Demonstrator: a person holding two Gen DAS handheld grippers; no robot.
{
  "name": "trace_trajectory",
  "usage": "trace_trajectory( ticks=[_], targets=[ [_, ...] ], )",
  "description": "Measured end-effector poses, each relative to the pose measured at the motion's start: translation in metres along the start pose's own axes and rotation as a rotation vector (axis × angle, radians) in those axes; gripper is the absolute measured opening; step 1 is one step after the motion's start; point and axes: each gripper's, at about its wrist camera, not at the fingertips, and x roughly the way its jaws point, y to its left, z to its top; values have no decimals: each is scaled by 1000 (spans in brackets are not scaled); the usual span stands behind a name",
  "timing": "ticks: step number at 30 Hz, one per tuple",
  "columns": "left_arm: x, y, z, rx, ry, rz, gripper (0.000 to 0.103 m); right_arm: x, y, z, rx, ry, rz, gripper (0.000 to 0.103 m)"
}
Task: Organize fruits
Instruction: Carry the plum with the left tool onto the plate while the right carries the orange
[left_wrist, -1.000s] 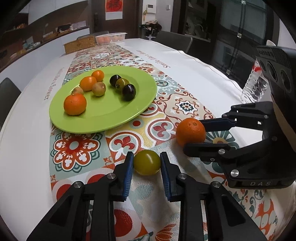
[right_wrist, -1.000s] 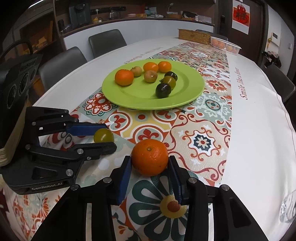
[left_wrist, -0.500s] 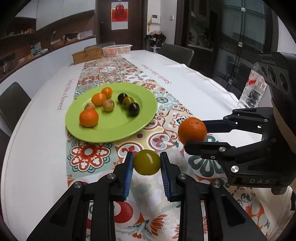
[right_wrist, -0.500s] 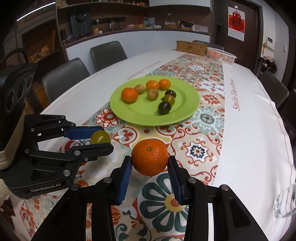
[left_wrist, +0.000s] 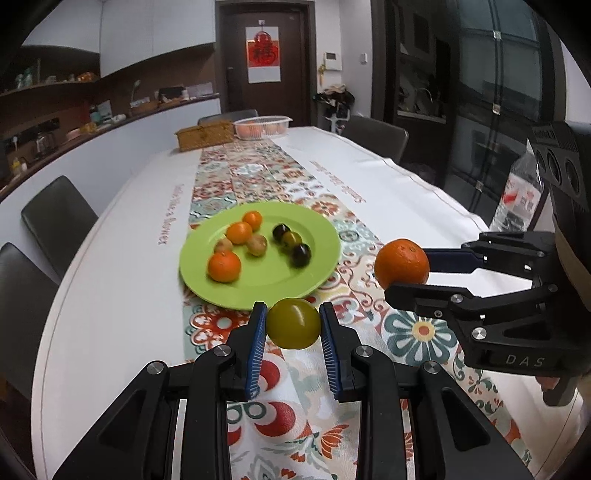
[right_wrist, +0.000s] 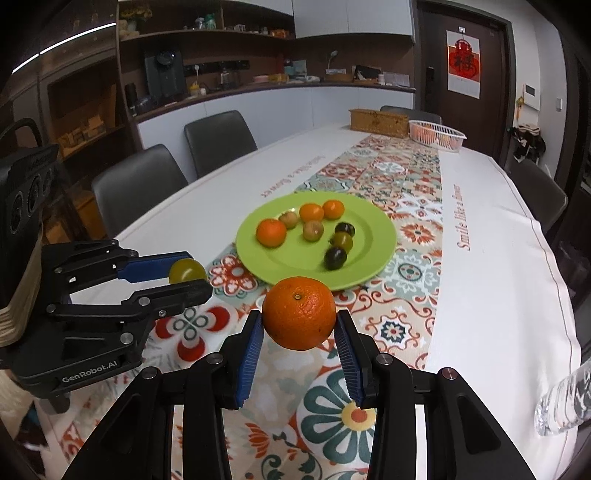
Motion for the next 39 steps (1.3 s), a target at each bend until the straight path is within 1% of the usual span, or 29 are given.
trace_trajectory(
  ticks=[6, 11, 20, 30, 39],
  targets=[
    [-7, 9, 13, -35, -26, 21, 29, -5, 3, 14, 11, -41, 9, 41],
    [-6, 16, 23, -48, -36, 36, 29, -3, 4, 26, 18, -57, 23, 41],
    [11, 33, 42, -72, -24, 46, 28, 15, -3, 54, 8, -64, 18, 41],
    [42, 47, 55, -86, -11, 40, 28, 46, -18, 74, 21, -34, 24, 41],
    [84, 64, 59, -117, 28, 17, 28, 83, -32, 79, 31, 18, 16, 41]
  ],
)
